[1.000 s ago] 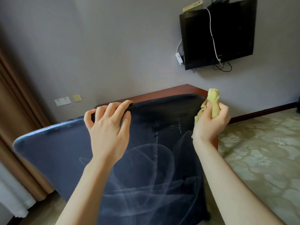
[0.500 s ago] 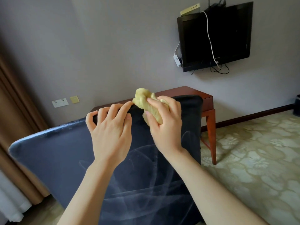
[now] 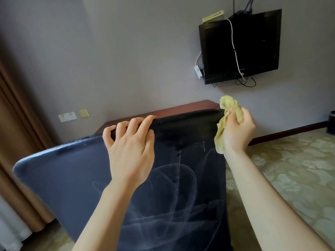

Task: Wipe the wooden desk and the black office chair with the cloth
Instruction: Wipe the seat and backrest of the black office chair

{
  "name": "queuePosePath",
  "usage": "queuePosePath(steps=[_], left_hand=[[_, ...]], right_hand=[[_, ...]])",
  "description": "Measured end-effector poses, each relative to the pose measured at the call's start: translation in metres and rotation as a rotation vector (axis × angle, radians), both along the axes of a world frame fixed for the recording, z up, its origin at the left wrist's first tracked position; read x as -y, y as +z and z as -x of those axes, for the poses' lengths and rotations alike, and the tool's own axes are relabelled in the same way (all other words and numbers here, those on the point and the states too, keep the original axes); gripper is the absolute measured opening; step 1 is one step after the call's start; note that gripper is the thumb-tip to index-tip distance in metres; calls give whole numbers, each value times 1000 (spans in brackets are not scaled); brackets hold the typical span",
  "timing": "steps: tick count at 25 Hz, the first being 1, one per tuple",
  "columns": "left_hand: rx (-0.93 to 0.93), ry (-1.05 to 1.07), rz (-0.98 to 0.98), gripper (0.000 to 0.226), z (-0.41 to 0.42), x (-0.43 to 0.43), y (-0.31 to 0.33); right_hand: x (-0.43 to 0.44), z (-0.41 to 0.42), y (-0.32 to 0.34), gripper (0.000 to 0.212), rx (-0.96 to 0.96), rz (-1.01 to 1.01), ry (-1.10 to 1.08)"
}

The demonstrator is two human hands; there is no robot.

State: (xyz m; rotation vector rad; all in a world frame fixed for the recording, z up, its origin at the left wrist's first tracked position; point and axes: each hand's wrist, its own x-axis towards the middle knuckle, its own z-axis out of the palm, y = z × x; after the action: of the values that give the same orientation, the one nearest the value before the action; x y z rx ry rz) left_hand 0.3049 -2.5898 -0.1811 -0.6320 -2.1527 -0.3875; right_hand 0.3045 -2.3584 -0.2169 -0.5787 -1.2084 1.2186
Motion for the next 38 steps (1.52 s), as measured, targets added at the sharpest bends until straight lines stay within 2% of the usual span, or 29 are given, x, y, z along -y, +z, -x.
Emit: queuePosePath(steps=[4,8,10,13,15,17,19,21,23,24,25,28,29,32,33,35,38], left_hand=[[35,19,44,47,-2,-6,2],[69,-14,104,55,-2,-5,5],[92,-118,103,55,0,2,9],[95,-281,-6,48,-1,21,16],[-20,-163,-38,44,4,45,14],[-13,39,-79,49,10,75,10],[84,184,-170,52,15,101,4],[136,233,-209,51,17,113,-1],[127,238,-205,50,18,112,-3],[120,241,-210,49,18,109,-3],[111,239,-215,49,17,106,-3],[73,223,-203,45,12,99,-6],[63,223,-190,42,10,96,-7],[46,233,-139,38,2,82,-8],[43,235,-118,38,-1,78,-7],[45,234,-68,39,-5,70,-8],[76,218,-8,45,-13,60,-6]], right_hand=[[23,5,-1,27,-73,131,-49],[85,7,-4,32,-194,21,-32],[120,8,-12,33,-215,-136,-25],[160,13,-29,37,-216,-445,-9],[175,18,-41,39,-184,-771,54],[176,23,-50,38,-152,-1087,84],[164,25,-54,39,-146,-1241,82],[143,28,-56,43,-88,-1334,-22],[122,25,-58,27,64,-1175,64],[112,25,-59,18,122,-1088,23],[103,22,-60,21,130,-1008,-8],[82,14,-63,25,-16,-709,-83],[75,16,-62,30,-26,-570,-98],[64,25,-46,37,14,57,-16],[66,25,-38,37,25,186,18],[76,27,-23,33,-23,271,76],[123,20,0,29,-157,184,114]])
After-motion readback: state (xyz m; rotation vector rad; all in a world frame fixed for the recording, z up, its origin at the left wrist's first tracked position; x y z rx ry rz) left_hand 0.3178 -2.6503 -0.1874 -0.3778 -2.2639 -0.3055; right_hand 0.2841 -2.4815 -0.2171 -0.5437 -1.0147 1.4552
